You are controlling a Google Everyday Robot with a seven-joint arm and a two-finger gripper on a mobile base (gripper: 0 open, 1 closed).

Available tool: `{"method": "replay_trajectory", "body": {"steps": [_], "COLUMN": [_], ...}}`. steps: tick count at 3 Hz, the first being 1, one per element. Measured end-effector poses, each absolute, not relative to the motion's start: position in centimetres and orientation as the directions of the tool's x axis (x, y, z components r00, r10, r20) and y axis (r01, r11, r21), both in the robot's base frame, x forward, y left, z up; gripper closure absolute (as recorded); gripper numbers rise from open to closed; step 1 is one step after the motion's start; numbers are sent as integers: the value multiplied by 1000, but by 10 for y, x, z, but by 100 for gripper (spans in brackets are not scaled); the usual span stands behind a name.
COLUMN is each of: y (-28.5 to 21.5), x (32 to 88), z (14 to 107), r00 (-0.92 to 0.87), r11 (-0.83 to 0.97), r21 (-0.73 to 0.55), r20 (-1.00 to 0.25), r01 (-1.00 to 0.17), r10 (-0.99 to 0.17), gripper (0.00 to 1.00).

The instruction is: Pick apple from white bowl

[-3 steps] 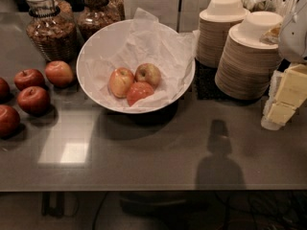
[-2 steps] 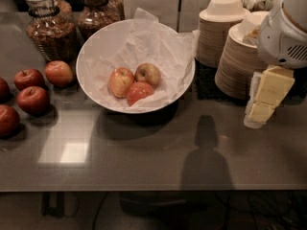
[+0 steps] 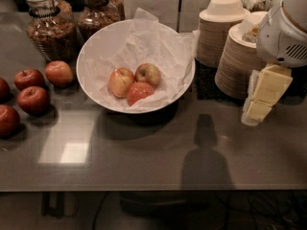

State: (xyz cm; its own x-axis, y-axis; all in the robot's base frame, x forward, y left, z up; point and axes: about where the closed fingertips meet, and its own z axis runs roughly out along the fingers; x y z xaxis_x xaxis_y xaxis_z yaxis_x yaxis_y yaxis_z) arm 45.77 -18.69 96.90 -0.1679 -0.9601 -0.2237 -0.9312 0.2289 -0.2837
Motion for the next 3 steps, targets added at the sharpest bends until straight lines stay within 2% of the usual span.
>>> {"method": "replay_trajectory", "body": {"steps": [3], "y": [-89], "x": [485], "z": [1040], "r00": [98], "r11": [86], "r21": [-456], "r20": [-365], "r01": [-886], "r10": [-926], "gripper": [0]}}
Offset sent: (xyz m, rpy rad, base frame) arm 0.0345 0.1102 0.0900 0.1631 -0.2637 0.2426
